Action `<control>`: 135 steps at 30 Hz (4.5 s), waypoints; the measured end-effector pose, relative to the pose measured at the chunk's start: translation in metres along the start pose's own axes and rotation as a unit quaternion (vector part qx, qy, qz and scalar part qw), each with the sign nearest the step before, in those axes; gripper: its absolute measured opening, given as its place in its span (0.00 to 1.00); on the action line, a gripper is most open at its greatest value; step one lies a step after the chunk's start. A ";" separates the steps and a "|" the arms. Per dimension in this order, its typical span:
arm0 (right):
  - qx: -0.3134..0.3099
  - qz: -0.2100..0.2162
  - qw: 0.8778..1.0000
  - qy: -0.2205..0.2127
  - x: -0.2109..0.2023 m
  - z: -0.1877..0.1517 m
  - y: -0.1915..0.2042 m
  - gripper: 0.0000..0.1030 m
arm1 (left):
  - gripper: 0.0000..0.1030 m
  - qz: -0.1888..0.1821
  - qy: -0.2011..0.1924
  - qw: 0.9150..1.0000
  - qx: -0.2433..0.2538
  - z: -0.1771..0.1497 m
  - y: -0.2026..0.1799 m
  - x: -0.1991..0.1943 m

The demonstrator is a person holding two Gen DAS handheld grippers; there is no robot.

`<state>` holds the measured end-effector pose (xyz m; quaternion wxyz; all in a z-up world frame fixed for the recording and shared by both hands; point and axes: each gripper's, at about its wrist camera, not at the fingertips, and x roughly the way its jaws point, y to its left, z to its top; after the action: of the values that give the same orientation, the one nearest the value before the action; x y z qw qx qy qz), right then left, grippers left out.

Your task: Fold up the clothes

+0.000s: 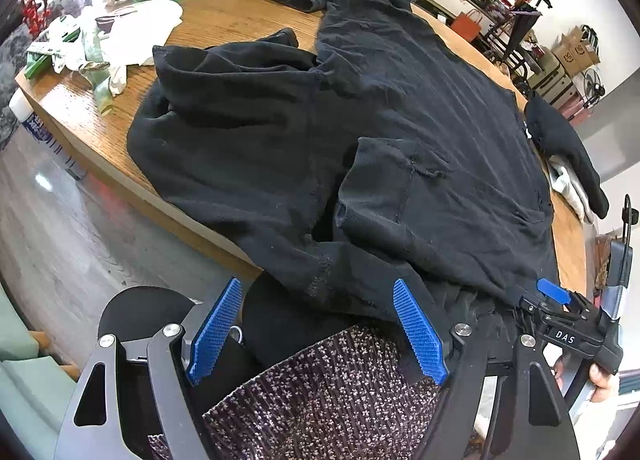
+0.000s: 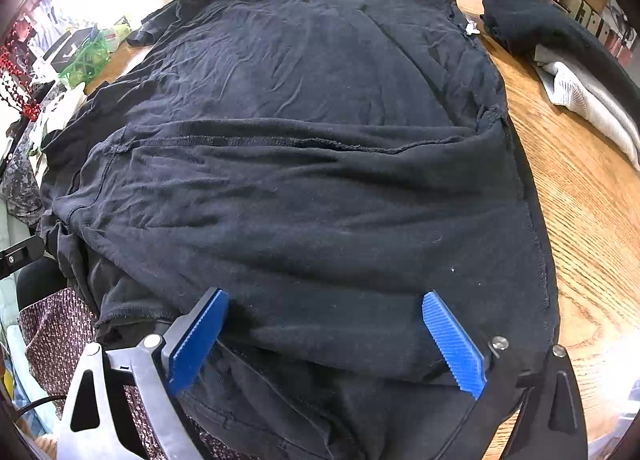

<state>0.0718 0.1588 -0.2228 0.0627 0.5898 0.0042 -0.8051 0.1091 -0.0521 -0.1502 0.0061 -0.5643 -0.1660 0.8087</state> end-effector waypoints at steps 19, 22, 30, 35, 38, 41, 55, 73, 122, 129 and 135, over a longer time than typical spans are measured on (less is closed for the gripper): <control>0.004 0.005 1.000 -0.001 0.000 -0.001 0.002 0.99 | 0.77 0.007 0.013 1.000 0.015 -0.001 -0.004 0.003; 0.003 0.005 1.000 -0.001 0.001 -0.001 0.003 1.00 | 0.77 0.007 0.015 1.000 0.016 -0.001 -0.004 0.004; 0.001 0.005 1.000 -0.001 0.001 -0.001 0.002 1.00 | 0.77 -0.001 -0.008 1.000 -0.016 0.005 0.008 -0.002; 0.033 0.033 0.999 -0.001 -0.006 -0.002 -0.010 0.94 | 0.77 -0.013 -0.058 0.993 -0.099 0.024 0.047 -0.023; 0.058 0.061 0.996 -0.008 -0.019 -0.004 -0.018 0.90 | 0.76 0.020 -0.066 0.987 -0.142 0.038 0.073 -0.024; 0.058 0.071 0.995 -0.025 -0.032 -0.006 -0.018 0.90 | 0.76 0.022 -0.054 0.979 -0.196 0.043 0.096 -0.014; 0.050 0.105 0.993 -0.016 -0.034 -0.009 -0.007 0.90 | 0.67 -0.034 -0.017 0.953 -0.301 0.035 0.115 0.025; 0.064 0.120 0.991 -0.003 -0.027 -0.013 -0.011 0.90 | 0.01 -0.068 -0.095 0.966 -0.230 0.032 0.101 -0.017; 0.076 0.124 0.989 0.005 -0.019 -0.016 -0.015 0.92 | 0.69 -0.165 -0.109 0.980 -0.010 0.034 -0.009 -0.040; 0.072 0.121 0.990 0.006 -0.017 -0.015 -0.012 0.94 | 0.69 -0.076 -0.080 0.976 -0.190 0.038 0.064 -0.023; 0.073 0.124 0.990 0.006 -0.018 -0.015 -0.013 0.94 | 0.68 -0.117 -0.069 0.967 -0.216 0.041 0.065 -0.007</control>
<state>0.0896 0.1742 -0.2114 0.1188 0.5933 -0.1278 -0.7858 0.0860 -0.1255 -0.1487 -0.0329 -0.4715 -0.4013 0.7846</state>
